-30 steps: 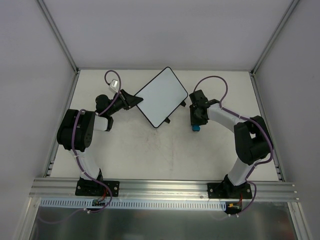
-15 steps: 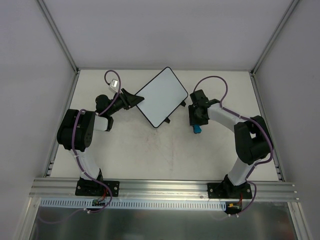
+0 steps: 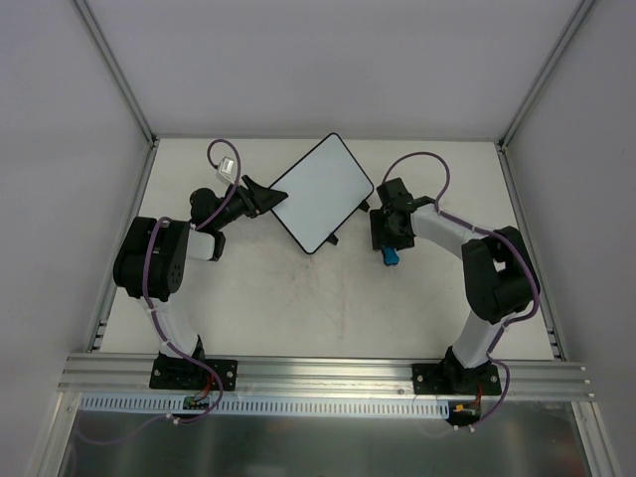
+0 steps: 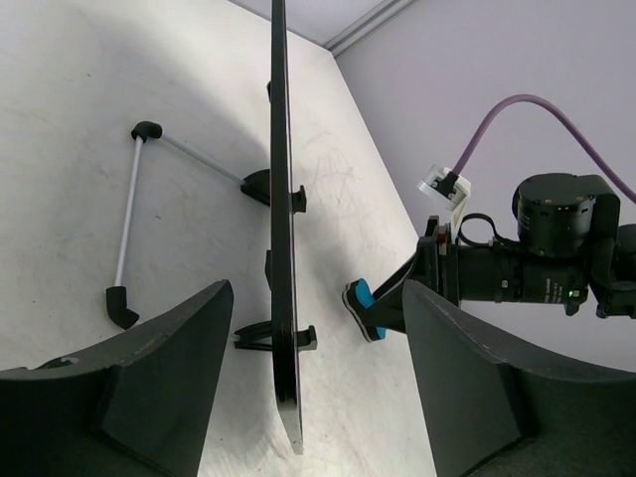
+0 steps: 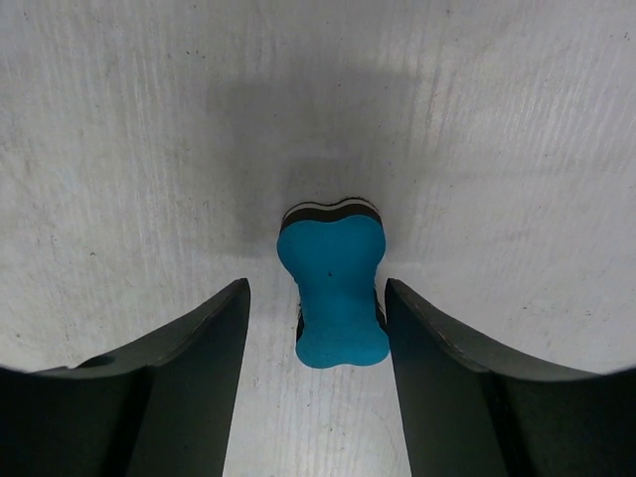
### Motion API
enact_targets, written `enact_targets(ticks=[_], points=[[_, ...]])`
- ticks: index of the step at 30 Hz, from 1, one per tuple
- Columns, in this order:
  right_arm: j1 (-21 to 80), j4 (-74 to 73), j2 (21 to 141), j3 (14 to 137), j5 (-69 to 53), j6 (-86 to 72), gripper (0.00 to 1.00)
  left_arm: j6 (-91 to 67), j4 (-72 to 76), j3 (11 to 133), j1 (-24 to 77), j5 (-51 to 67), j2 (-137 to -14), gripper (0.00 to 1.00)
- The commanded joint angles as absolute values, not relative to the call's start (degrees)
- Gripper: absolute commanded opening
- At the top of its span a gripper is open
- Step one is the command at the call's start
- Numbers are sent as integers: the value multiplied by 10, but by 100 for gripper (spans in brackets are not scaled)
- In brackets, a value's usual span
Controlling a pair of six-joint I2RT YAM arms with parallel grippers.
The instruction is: Erase the whiteboard
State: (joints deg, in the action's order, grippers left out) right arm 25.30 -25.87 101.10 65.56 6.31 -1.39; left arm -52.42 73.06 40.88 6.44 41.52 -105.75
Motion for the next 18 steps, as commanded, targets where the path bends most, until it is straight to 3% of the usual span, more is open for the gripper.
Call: enact_targets(ticks=[1,5,9,14,18], points=[[248,-242,982,657,68,-4,61,-497,761,410,69,418,-1030,71],[250,-230,960,643,66,-5,64,-484,745,407,69,412,-1016,85],[249,-216,917,621,72,-5,75,-462,707,391,69,389,-993,99],[250,-191,865,587,72,-5,98,-420,632,370,68,340,-944,99],[251,-178,826,570,76,-5,99,-381,587,340,68,315,-900,99]])
